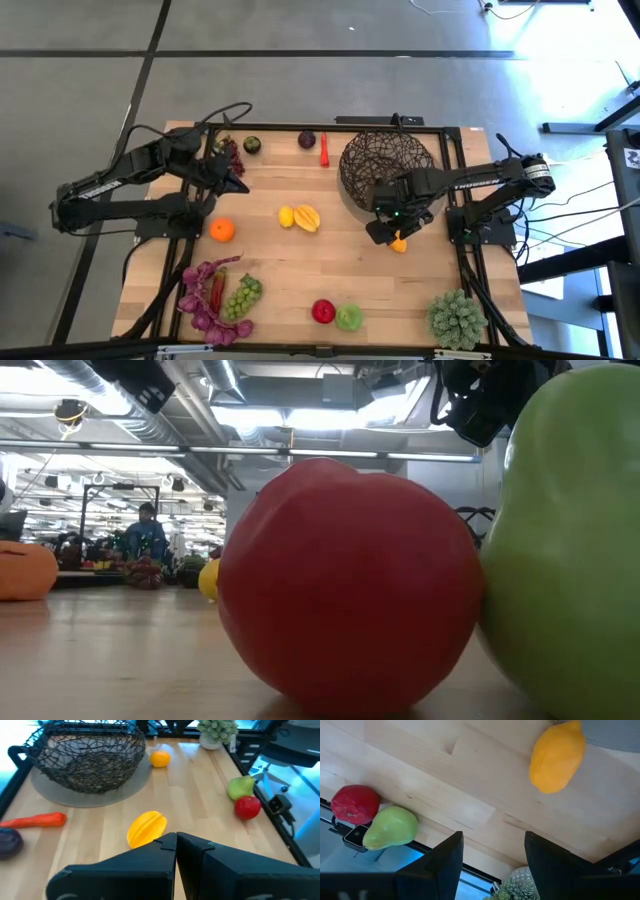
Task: Build produce basket
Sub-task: Put the lemon into the black wire basket
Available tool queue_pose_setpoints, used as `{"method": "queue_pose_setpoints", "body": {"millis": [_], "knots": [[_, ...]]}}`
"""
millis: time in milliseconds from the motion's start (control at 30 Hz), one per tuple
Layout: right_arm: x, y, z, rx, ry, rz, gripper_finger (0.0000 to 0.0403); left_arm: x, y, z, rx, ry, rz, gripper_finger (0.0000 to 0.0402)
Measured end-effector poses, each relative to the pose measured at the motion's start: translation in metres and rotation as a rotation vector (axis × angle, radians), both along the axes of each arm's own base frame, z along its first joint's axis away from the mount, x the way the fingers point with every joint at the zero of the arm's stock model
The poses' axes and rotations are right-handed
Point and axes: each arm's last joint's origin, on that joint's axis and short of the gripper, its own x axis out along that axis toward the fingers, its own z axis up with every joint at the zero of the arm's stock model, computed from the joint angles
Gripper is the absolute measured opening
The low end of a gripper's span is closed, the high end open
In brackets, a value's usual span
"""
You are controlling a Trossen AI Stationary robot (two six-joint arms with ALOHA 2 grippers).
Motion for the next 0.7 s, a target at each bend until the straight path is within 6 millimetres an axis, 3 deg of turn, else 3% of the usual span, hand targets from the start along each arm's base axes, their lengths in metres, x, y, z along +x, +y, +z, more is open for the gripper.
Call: {"method": "queue_pose_setpoints", "body": {"millis": [700], "knots": [[0.0003,0.0034,-0.0007,-0.08,-0.001,-0.029,0.0204,-0.0001,0.002,-0.0004,0.02,0.013,0.065,0.0]]}}
